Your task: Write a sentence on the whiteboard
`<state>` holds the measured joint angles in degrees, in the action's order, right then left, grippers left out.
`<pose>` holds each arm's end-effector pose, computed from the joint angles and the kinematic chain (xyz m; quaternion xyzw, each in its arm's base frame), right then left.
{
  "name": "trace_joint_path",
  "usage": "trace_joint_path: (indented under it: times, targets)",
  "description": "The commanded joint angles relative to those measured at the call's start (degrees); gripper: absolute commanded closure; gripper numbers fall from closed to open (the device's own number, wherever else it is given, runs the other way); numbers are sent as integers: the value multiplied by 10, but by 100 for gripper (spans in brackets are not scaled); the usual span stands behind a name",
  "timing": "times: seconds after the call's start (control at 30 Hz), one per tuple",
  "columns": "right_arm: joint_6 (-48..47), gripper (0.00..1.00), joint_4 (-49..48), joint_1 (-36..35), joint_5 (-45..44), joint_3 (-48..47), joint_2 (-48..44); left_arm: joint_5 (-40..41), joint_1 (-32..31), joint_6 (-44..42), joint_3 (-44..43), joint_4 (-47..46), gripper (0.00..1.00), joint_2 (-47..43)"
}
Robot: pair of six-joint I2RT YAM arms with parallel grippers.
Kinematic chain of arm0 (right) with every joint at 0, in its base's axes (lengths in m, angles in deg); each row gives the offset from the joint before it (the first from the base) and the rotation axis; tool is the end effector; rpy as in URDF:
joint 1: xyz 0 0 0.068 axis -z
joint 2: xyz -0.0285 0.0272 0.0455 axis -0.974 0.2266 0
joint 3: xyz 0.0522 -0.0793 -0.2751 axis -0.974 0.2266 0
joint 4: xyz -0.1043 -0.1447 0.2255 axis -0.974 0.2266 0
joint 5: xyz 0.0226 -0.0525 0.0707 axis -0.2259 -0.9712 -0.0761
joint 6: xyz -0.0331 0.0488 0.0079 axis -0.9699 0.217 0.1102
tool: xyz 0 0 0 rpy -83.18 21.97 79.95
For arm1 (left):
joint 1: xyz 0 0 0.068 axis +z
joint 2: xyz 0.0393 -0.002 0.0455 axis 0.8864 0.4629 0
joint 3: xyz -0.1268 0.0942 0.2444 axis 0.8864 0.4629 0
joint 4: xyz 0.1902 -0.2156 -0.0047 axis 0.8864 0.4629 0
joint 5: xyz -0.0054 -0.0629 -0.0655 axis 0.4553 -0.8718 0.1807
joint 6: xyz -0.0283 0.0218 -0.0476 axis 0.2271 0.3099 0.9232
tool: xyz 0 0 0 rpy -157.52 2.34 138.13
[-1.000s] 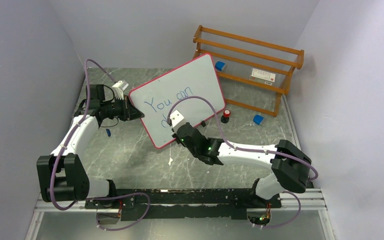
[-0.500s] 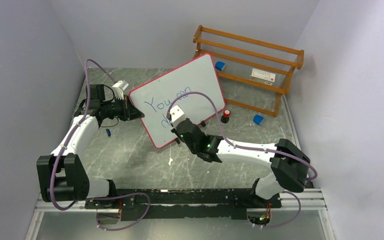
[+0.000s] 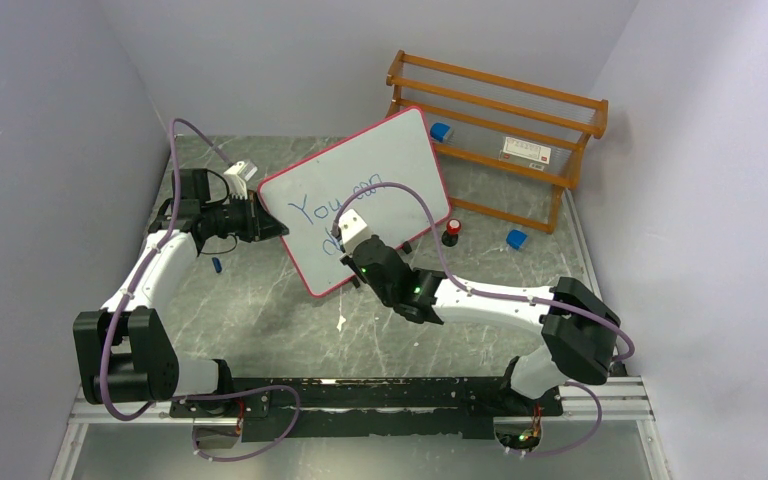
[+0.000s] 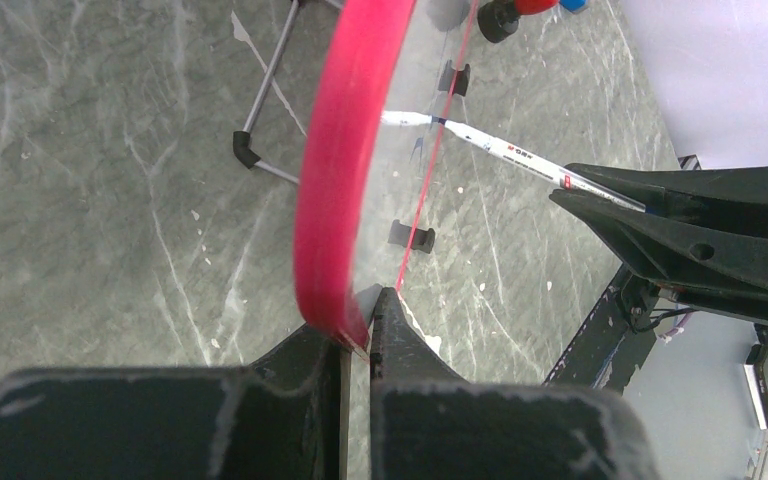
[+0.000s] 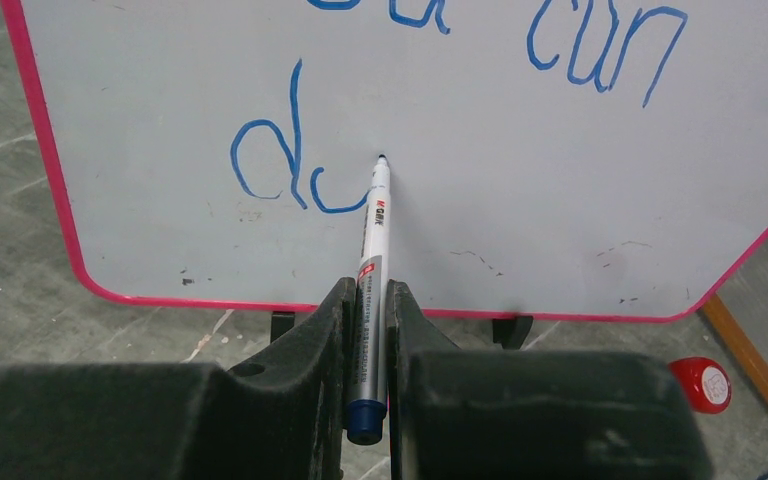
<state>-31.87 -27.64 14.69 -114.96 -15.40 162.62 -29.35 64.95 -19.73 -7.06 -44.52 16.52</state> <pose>0.1885 0.3091 0.2477 -0.3321 0.7562 0.0452 0.5621 0.3019 -0.0199 0.2660 0.1271 0.8435 -0.3853 0.3520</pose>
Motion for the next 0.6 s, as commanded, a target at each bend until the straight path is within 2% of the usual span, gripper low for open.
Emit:
trace_joint_path:
  times: [0.0,0.57]
  targets:
    - [4,100,-27,3,40,-3,-1,111,-2,-50,10,-3,95,10]
    - [4,100,-24,-10,37,-2,-3,112,-2,-49,10,-3,95,8]
